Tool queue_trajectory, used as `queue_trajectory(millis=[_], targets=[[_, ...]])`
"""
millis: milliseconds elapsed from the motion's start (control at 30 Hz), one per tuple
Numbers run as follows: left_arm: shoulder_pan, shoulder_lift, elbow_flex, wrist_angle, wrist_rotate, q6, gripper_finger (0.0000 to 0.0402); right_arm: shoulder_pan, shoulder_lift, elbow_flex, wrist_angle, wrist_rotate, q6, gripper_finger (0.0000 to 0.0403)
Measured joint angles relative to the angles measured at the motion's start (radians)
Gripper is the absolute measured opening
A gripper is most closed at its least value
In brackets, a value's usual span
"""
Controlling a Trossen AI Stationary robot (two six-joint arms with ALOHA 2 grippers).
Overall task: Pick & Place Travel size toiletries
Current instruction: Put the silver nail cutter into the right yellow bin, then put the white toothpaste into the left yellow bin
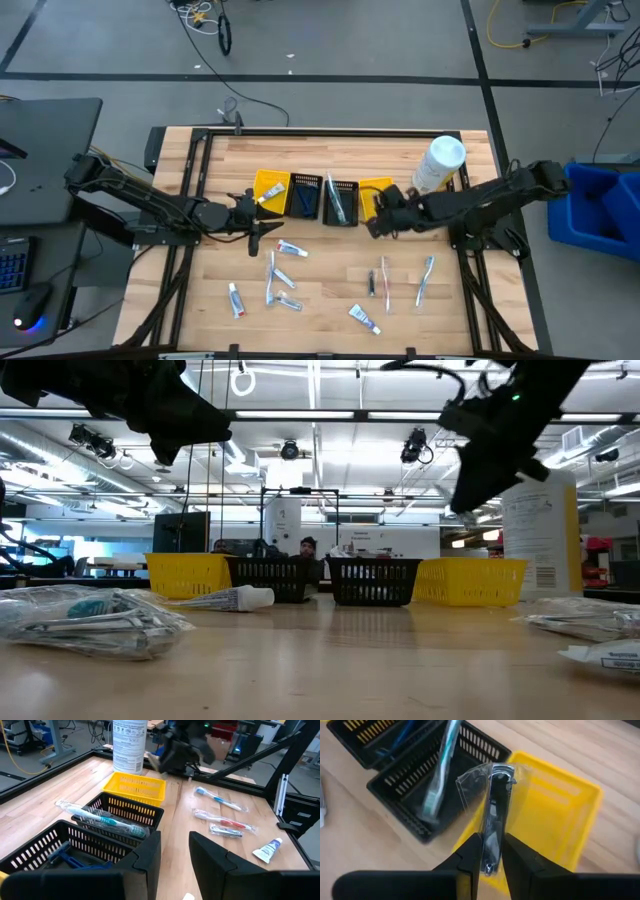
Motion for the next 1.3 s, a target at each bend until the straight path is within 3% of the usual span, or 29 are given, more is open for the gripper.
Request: queue_trajectory(millis=[267, 467, 600, 767, 1000, 1300], targets=[[0.0, 0.0, 0.0, -0.001, 0.005, -0.017, 0.011, -0.235, 0.003, -0.109, 0.12, -0.18, -0.165, 0.008], [0.0, 0.0, 0.0, 0.0, 0.005, -0.019, 0.011, -0.325, 0.003, -0.224, 0.271, -0.276, -0.29, 0.0077], [0.0, 0.0, 0.0, 0.0, 0.004, -0.019, 0.011, -0.355, 0.003, -0.278, 0.383, -0.316, -0.333, 0.008], [0.0, 0.0, 0.0, -0.001, 0.004, -0.041, 0.011, -0.375, 0.002, -0.297, 0.39, -0.347, -0.411, 0.0098], [0.0, 0.0, 0.0, 0.0, 0.004, -0.042, 0.011, -0.375, 0.002, -0.297, 0.427, -0.364, -0.466, 0.0151], [0.0, 0.0, 0.0, -0.001, 0.004, -0.043, 0.011, -0.354, -0.006, -0.278, 0.61, -0.364, -0.63, 0.0208]])
